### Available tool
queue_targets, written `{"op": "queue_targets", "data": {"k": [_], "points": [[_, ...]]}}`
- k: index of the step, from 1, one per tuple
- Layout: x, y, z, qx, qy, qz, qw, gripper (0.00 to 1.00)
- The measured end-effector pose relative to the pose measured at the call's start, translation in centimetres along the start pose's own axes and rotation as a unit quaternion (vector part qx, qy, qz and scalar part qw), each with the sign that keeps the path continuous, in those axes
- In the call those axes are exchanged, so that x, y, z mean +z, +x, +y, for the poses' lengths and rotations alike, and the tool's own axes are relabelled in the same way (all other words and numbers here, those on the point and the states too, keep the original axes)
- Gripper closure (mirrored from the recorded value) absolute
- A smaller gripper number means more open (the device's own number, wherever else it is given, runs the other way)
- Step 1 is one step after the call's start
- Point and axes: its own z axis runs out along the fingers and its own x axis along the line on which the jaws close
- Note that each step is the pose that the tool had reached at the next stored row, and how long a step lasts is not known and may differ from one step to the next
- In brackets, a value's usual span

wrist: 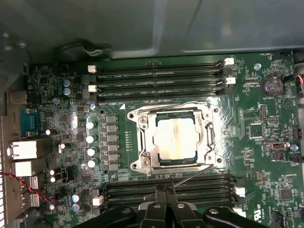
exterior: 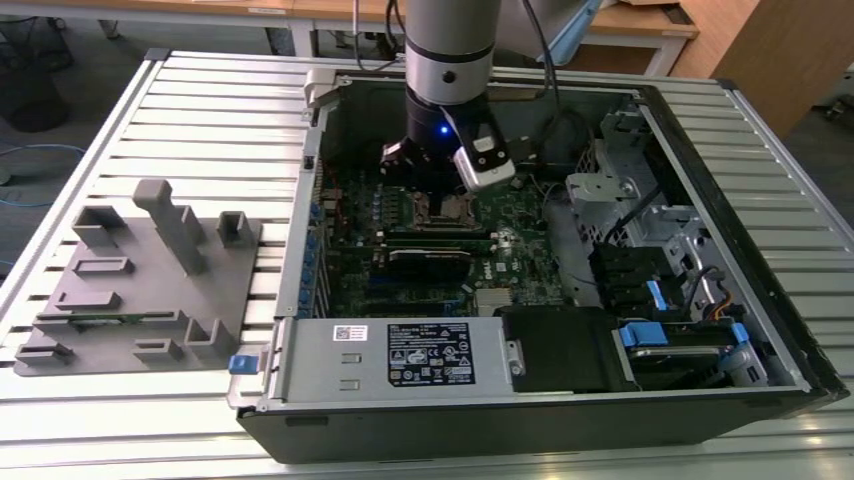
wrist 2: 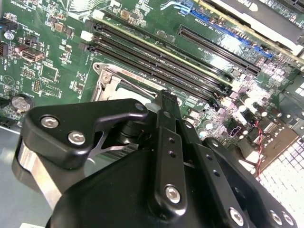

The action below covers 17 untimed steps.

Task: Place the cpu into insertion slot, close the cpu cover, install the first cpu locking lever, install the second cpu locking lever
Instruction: 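Install the second cpu locking lever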

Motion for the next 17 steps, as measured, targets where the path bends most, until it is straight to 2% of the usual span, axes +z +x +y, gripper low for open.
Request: {"op": "queue_targets", "data": {"k": [9, 17], "points": [[0.62, 0.53, -0.05, 0.000, 0.0000, 0.0000, 1.0000, 0.89], [0.76, 0.55, -0.06, 0.000, 0.0000, 0.0000, 1.0000, 0.89]]}}
